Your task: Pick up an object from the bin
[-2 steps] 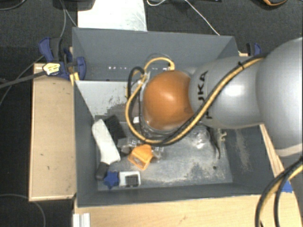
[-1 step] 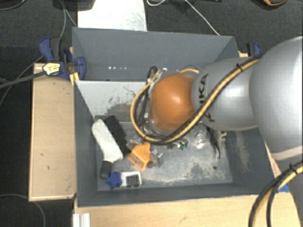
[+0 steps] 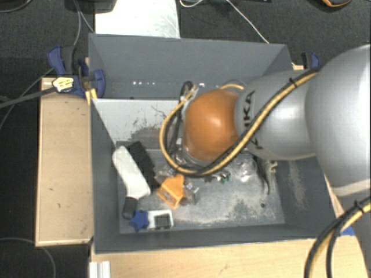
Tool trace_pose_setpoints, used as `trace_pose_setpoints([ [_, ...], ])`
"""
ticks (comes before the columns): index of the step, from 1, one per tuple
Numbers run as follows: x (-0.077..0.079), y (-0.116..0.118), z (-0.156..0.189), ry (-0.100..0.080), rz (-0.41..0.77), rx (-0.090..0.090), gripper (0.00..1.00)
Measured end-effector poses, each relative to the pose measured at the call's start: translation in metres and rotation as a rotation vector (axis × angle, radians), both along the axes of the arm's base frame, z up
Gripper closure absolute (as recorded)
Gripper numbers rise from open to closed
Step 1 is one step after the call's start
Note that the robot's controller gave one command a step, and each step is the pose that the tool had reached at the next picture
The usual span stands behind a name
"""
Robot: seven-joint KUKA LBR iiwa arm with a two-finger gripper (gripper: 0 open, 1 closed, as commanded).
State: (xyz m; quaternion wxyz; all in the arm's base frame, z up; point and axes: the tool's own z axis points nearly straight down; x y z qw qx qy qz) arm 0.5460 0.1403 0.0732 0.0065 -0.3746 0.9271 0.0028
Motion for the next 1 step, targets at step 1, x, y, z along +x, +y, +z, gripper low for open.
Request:
trace_pose_setpoints([
  [1,-0.0012,-0.0001,0.0031,0.003,0.0,-0.001,1.0],
])
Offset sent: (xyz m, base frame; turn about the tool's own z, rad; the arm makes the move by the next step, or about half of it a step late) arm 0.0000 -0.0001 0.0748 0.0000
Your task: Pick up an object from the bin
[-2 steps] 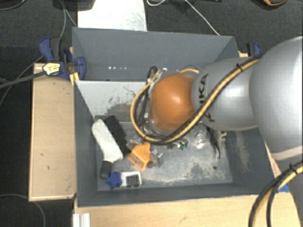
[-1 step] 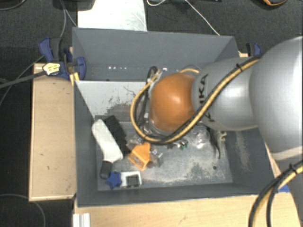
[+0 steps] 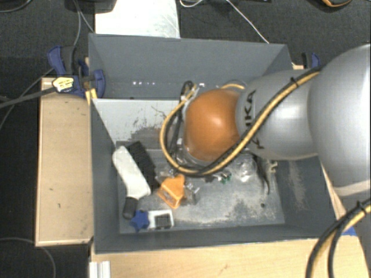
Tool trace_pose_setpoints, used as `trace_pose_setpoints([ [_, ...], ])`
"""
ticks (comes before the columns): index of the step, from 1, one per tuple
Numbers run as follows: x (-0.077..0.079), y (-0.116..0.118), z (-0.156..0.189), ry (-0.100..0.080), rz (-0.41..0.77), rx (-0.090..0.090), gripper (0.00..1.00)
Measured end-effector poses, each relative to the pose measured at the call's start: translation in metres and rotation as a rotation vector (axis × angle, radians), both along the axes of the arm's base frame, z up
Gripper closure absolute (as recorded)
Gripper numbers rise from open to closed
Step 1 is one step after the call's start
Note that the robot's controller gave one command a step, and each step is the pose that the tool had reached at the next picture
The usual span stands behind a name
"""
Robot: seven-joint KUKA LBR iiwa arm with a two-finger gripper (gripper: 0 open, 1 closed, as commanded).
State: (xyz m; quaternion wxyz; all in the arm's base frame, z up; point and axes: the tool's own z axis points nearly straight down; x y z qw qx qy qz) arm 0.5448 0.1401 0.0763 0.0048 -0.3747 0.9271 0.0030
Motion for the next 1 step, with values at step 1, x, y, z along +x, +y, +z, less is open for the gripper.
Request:
trace_pose_setpoints([
  [1,-0.0026,-0.0007,0.0193,0.009,-0.001,-0.002,1.0],
])
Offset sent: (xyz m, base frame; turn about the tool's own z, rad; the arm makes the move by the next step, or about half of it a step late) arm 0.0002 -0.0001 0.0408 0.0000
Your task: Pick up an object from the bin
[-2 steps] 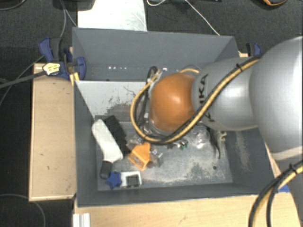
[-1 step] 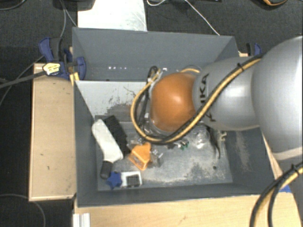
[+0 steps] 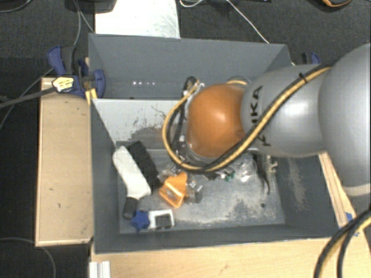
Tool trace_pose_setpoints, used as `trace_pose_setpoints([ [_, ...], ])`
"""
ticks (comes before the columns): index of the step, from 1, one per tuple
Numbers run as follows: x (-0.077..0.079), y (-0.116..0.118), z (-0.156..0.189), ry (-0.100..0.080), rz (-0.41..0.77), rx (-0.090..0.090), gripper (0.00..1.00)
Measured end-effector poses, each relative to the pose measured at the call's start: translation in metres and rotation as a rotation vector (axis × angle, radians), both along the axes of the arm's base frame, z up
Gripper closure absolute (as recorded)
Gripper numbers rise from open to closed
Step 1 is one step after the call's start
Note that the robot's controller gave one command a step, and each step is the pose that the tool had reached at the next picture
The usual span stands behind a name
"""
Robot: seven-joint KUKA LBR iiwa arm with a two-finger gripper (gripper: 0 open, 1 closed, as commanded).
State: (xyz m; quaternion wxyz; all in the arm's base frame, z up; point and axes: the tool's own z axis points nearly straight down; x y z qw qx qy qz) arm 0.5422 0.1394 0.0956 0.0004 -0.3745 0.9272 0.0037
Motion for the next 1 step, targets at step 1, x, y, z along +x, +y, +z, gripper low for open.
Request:
trace_pose_setpoints([
  [1,0.0015,0.0003,0.0225,-0.006,-0.001,0.002,1.0],
])
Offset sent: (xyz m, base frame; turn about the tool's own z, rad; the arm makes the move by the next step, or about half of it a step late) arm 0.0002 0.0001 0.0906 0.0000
